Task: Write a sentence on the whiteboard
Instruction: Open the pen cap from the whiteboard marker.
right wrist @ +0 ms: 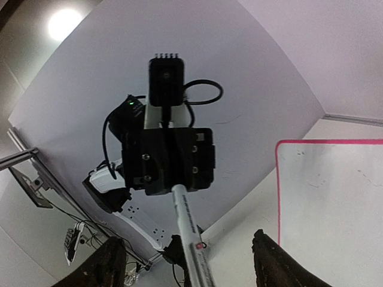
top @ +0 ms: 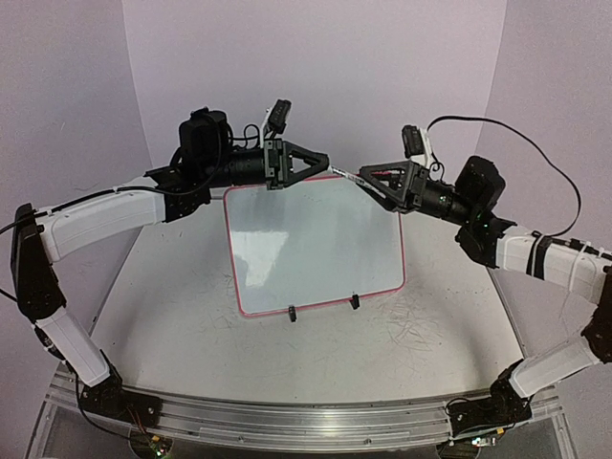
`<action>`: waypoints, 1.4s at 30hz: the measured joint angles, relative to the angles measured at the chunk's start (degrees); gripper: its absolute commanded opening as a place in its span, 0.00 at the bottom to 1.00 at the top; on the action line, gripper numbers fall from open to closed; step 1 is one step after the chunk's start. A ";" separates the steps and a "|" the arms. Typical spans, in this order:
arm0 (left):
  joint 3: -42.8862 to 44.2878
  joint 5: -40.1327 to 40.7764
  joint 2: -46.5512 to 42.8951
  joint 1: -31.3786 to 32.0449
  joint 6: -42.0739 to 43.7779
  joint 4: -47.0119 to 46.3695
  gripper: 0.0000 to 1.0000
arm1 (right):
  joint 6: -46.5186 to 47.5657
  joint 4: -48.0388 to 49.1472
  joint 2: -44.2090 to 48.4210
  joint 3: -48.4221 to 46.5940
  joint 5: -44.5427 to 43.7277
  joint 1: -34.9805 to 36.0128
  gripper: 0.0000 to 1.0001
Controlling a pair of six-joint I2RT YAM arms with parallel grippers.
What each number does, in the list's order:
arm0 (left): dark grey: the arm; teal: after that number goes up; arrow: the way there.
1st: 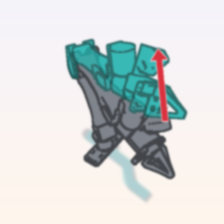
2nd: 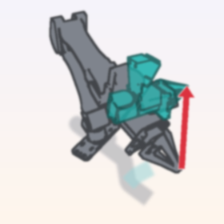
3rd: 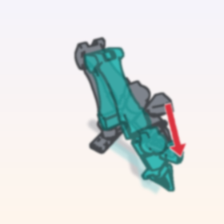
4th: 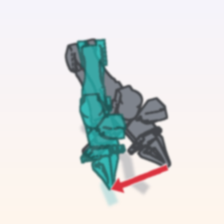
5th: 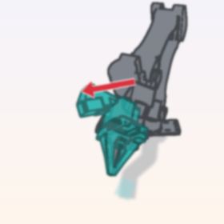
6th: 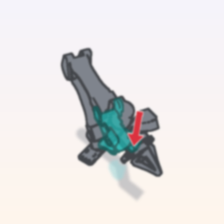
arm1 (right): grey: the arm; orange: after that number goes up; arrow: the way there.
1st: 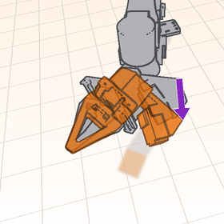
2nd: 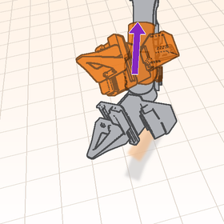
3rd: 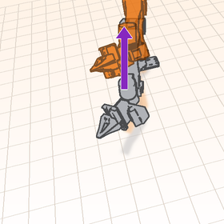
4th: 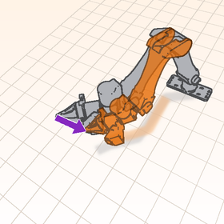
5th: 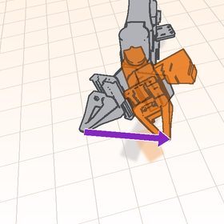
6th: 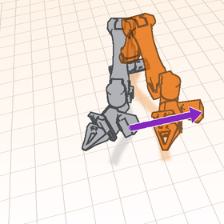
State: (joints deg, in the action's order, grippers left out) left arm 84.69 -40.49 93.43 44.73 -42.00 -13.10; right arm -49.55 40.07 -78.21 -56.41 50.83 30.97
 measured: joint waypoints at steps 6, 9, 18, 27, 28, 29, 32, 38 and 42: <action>-0.07 -0.07 0.00 0.00 -1.64 -2.35 0.00 | -2.98 6.07 -2.05 -1.26 -0.23 2.07 0.44; -0.11 -0.38 0.00 0.00 -2.18 -3.25 0.00 | -5.82 11.01 -3.61 -1.24 -0.52 2.07 0.41; -0.61 -1.42 0.11 0.00 -3.23 -4.52 0.00 | -11.96 19.44 -8.63 -1.26 0.11 2.22 0.41; -0.83 -1.47 0.50 0.00 -3.54 -5.01 0.00 | -12.69 21.40 -9.15 -2.11 1.58 2.61 0.29; -0.83 -1.50 0.50 0.00 -3.56 -5.01 0.00 | -12.61 21.42 -9.36 -2.49 1.85 2.65 0.28; -0.83 -1.55 0.50 0.00 -3.62 -5.11 0.00 | -12.59 21.41 -9.58 -2.88 2.13 2.70 0.28; -0.83 -1.67 0.50 0.00 -3.96 -5.47 0.00 | -12.29 21.21 -9.97 -3.49 2.68 2.73 0.27; -0.83 -1.98 0.50 -0.15 -4.46 -6.02 0.00 | -11.40 19.75 -10.47 -4.73 3.73 2.70 0.20; -0.86 -2.03 0.50 -0.30 -4.53 -6.02 0.00 | -9.91 17.58 -10.67 -5.32 4.30 2.68 0.19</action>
State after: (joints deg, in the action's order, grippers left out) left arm 83.83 -42.52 93.93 44.43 -46.52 -19.11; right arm -59.45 57.65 -88.88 -61.73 55.13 33.65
